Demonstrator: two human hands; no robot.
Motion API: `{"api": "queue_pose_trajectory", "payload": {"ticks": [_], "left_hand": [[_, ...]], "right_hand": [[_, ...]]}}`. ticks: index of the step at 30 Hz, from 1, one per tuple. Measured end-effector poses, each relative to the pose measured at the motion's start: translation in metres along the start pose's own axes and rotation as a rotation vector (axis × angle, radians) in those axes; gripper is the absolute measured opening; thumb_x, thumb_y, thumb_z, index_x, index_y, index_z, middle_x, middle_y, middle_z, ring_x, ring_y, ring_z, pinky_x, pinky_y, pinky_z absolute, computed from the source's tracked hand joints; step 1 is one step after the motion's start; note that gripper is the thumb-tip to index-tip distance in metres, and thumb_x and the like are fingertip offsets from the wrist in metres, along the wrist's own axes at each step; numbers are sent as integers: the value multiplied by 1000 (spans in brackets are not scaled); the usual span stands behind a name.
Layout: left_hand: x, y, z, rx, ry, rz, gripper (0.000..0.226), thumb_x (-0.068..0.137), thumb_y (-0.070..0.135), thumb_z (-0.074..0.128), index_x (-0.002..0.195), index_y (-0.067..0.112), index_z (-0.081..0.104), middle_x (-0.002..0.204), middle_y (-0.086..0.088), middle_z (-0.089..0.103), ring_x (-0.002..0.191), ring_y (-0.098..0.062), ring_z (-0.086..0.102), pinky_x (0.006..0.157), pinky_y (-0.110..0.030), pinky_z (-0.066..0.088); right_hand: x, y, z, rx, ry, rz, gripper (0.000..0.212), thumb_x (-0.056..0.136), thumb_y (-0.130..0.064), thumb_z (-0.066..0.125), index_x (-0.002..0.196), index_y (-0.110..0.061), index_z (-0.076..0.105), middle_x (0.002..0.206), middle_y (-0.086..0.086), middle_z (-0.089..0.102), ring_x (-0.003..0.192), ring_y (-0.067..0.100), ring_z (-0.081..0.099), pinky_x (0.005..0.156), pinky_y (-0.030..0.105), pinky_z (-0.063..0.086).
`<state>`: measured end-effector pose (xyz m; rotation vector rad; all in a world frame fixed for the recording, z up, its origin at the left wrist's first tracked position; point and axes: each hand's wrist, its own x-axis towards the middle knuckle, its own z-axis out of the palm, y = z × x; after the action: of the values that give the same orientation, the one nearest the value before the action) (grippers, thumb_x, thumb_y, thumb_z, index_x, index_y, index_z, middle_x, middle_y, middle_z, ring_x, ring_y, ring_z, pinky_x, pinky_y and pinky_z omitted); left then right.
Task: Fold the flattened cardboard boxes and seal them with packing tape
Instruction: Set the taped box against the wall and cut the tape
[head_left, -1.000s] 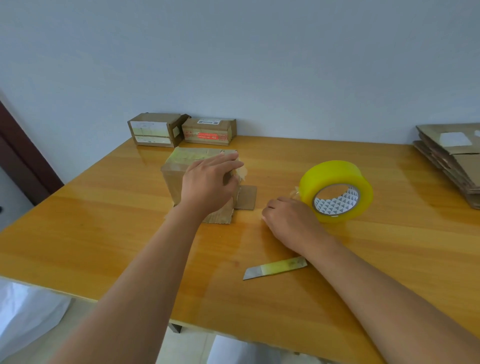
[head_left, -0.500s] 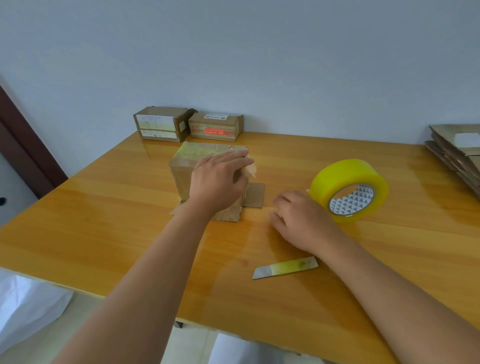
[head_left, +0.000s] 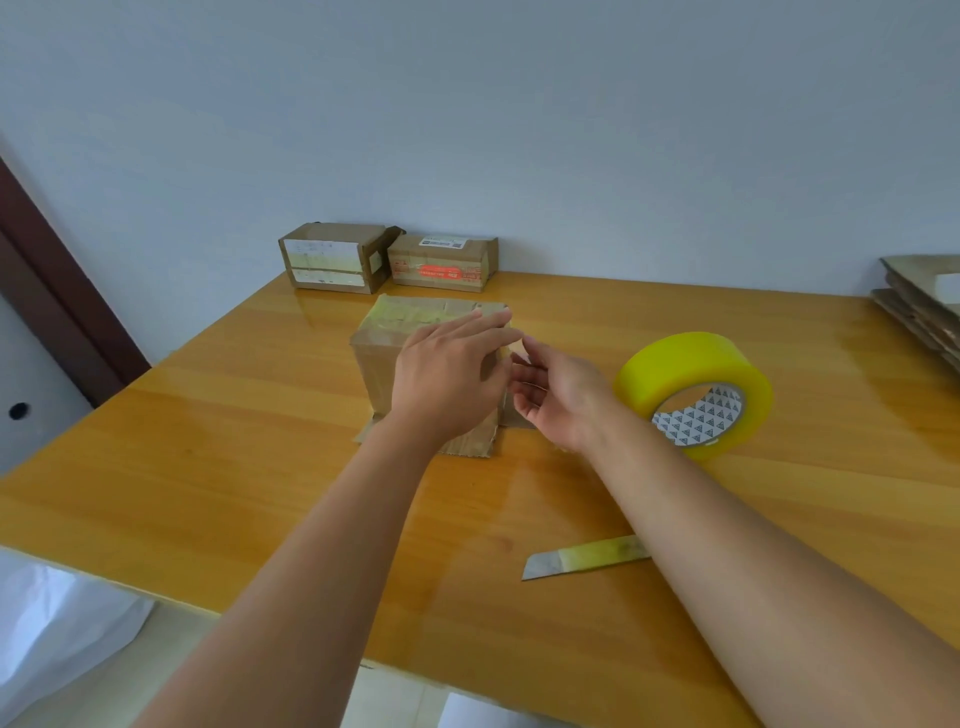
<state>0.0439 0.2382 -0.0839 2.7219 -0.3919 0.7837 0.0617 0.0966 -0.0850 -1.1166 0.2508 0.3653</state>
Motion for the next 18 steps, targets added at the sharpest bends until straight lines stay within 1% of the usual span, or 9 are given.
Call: {"api": "queue_pose_trajectory", "payload": {"ticks": [3,5,8,10,12,14,16,18], "left_hand": [[0,0,-1,0,-3,0,34,96,34,56,129,40,62,143,20,52,139,-6,42,111,-35,32],[-1,1,-1,7,-6,1,37,97,35,55,133,39,59,144,19,52,139,-6,41,111,-35,32],[-1,3,-5,28,-31,-24,48,97,38,53,145,36,46,148,17,48,141,-7,39,113,-36,31],[0,5,-6,49,-66,-50,58,97,41,52,152,34,35,156,16,37,140,-8,40,114,-33,29],[1,6,-8,75,-104,-76,62,97,45,50,154,32,29,161,16,23,138,-11,43,113,-31,28],[2,7,-8,102,-130,-96,62,97,51,48,153,29,33,163,15,20,138,-14,43,113,-32,28],[3,9,-6,111,-125,-111,62,97,57,45,151,28,37,162,14,23,140,-14,41,114,-32,29],[3,10,-4,96,-88,-125,59,98,59,43,148,27,43,159,14,30,138,-13,44,112,-32,30]], "right_hand": [[3,2,0,34,18,-54,16,99,-16,58,85,-9,61,70,6,58,63,16,53,61,25,46],[4,2,-1,-5,40,-96,17,99,-14,59,82,-10,60,69,5,58,64,17,54,63,27,47],[5,2,-2,-70,64,-117,18,98,-15,61,80,-10,59,69,5,59,65,18,55,64,29,47],[6,3,-1,-109,74,-116,19,98,-16,60,81,-10,58,69,5,59,64,18,53,62,29,47],[8,4,2,-139,79,-111,20,99,-17,60,80,-10,58,68,5,57,62,17,50,59,28,45],[9,6,6,-148,91,-98,20,99,-17,59,80,-10,57,68,5,55,61,17,48,54,27,42],[9,7,11,-131,99,-75,18,100,-15,57,82,-10,56,67,4,52,58,16,44,51,26,37],[10,7,14,-118,105,-51,18,100,-10,53,83,-10,57,66,4,50,56,15,41,48,25,34]]}}
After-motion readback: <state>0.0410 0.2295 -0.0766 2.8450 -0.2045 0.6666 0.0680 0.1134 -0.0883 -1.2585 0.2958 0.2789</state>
